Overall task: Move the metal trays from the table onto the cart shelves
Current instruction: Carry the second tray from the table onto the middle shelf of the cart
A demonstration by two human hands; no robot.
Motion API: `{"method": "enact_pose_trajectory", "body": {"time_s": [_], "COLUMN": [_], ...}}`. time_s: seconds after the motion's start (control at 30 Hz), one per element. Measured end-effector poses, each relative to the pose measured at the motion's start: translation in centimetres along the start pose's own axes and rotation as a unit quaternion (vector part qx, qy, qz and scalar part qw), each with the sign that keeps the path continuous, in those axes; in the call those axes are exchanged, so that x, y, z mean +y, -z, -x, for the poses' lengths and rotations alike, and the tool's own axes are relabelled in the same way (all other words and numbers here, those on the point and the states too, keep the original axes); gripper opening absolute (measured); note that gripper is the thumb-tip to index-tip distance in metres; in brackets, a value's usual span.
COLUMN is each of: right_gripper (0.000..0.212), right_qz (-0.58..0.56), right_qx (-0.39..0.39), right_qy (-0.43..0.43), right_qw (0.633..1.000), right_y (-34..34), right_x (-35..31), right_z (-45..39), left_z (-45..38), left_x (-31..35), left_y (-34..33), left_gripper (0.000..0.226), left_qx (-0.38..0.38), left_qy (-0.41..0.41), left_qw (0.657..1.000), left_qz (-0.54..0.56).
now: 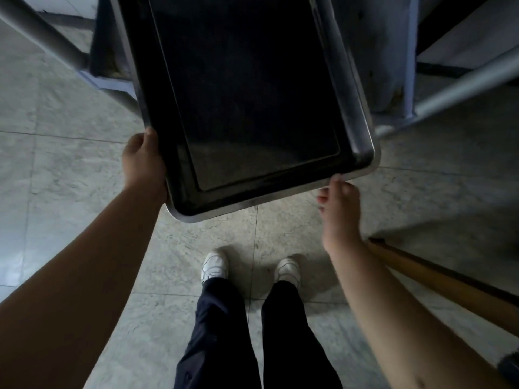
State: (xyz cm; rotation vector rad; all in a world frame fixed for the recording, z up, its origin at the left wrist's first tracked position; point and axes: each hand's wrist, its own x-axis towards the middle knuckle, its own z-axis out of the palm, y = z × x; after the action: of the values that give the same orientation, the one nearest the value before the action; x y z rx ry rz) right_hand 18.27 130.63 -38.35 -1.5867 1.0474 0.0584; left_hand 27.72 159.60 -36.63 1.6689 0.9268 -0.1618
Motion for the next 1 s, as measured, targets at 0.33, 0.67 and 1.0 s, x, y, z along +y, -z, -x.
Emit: {"method": "enact_pose_trajectory", "body": {"time_s": [0.33, 0.67, 1.0], "right_gripper": [0.017, 0.022, 0.021], "right_qz": [-0.169, -0.139, -0.027], "right_qx": [-0.049, 0.009, -0.155], "right_qy": [0.010, 0.023, 0.028], "right_qw": [0.984, 0.990, 0.987], "right_y": [-0.3, 0.3, -1.6], "right_x": [-1.4, -7.2, 0.6], "right_z": [-5.0, -11.6, 0.7], "left_z": [1.6, 4.5, 6.0], "left_x": [-1.9, -2.1, -3.4], "left_y": [-2.4, -7.1, -10.6], "left_gripper": [0.027, 0.019, 0.022], "left_qx": [-0.070, -0.145, -0.101], "left_qy": [0.001, -0.010, 0.035], "left_qw": [0.996, 0.984, 0.982], "left_qz": [0.055, 0.105, 0.157]}}
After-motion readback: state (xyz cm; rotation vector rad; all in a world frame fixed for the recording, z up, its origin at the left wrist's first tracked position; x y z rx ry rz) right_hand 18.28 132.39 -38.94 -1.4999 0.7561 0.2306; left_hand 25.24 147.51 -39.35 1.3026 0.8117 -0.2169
